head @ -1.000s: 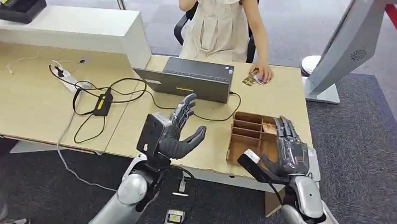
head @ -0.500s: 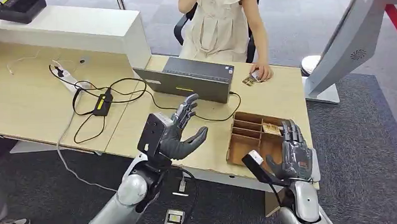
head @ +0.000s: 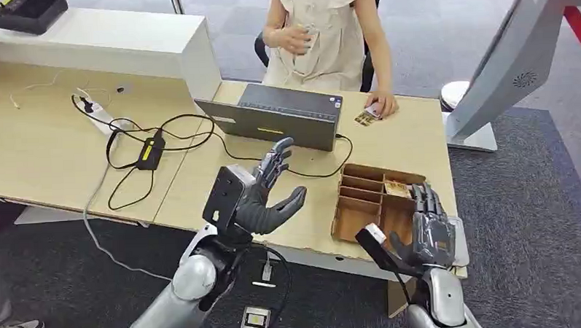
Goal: Pass the card to the sensor for recognition and then transmit it.
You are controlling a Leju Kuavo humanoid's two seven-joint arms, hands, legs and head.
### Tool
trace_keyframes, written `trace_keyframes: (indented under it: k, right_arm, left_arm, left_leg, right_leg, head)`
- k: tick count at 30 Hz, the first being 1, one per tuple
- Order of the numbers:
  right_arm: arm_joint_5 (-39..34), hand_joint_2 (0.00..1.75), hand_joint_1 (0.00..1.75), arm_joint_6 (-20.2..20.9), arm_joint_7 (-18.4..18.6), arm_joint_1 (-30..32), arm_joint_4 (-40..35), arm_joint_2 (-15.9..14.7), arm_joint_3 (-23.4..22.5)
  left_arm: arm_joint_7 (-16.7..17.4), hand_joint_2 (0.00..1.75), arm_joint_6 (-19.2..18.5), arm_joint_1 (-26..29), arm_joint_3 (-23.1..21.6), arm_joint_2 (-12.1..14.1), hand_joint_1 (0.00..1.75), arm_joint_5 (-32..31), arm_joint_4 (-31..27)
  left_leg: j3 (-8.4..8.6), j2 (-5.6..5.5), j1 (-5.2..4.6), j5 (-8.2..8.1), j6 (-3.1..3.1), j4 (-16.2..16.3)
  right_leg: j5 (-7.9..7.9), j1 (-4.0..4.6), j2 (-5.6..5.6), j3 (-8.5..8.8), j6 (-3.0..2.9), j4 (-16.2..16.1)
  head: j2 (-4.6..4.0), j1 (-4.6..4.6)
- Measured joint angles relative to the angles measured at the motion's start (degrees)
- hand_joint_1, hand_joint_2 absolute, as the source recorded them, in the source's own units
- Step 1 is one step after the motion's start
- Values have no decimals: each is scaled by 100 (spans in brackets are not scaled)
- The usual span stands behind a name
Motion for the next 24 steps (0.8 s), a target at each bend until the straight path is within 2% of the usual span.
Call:
trace_keyframes:
  k: [9, 24]
  right_arm:
    - [153, 175, 0, 11, -107, -124, 50, 37, -22]
    - [107, 175, 0, 90, -240, -440, -7, 92, -15]
  left_arm:
    - [-61, 175, -68, -56, -90, -2, 0, 94, 28]
    - [-79, 175, 37, -62, -175, -4, 0, 153, 50]
  left_leg:
    - [1, 1, 0, 0, 0, 0]
    - [0, 0, 0, 0, 0, 0]
  right_leg:
    - [0, 0, 0, 0, 0, 0]
    - [0, 0, 0, 0, 0, 0]
  head:
    - [0, 0]
    - [0, 2]
